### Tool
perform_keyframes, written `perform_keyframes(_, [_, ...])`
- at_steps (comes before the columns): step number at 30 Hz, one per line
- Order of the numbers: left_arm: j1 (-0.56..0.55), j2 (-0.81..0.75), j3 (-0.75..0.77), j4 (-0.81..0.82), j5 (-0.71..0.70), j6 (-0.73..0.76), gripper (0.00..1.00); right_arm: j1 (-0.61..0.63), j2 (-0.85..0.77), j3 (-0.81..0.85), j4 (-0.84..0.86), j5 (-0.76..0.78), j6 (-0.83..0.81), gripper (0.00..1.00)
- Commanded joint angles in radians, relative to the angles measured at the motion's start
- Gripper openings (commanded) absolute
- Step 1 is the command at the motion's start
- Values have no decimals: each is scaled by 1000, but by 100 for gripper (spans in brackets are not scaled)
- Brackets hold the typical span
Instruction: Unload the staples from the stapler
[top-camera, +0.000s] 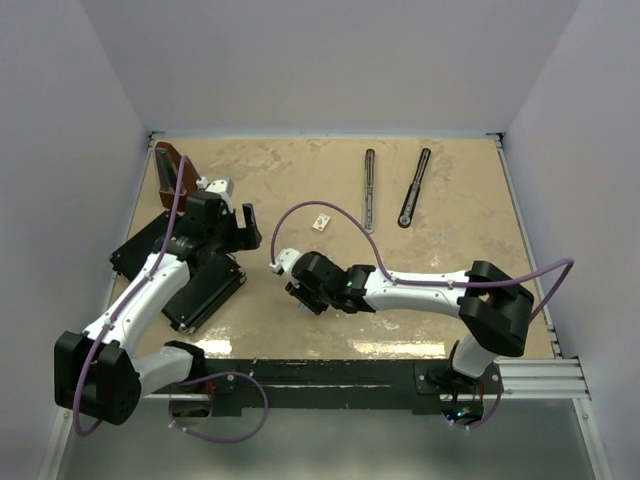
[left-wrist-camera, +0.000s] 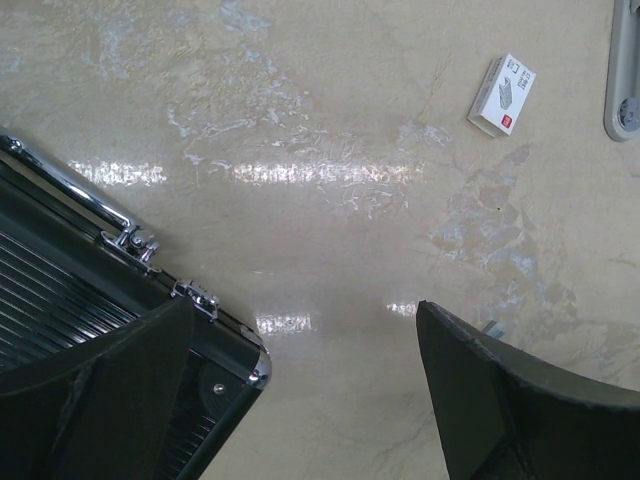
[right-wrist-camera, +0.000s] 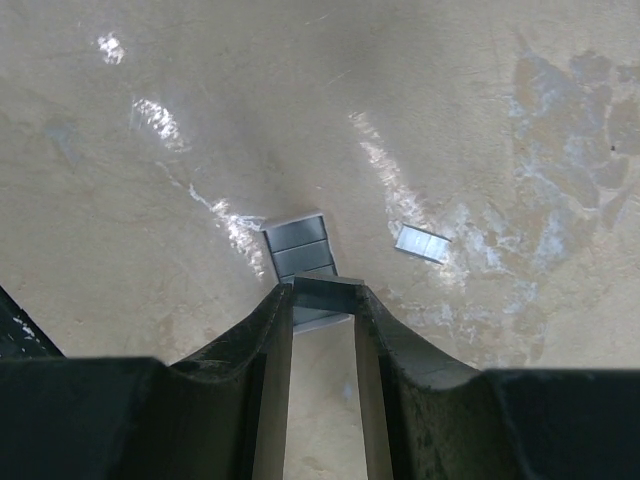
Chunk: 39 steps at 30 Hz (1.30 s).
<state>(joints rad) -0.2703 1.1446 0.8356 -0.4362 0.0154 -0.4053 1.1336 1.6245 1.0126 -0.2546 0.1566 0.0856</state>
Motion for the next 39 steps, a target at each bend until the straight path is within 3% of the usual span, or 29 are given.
perform_keyframes(1, [6,-8,-1,14,-2,-12,97,31,20,32,34,-22,-78,24])
perform_keyframes(17, [74,-108,23,-73,-316,-75,100,34,34,53,25,-35,-228,25])
perform_keyframes(31, [98,-238,16,-78,-433,-125,100,32,84,86,-3,-52,-259,26])
perform_keyframes(39, [98,-240,11,-65,-414,-122,100,34,130,116,-35,-37,-257,27])
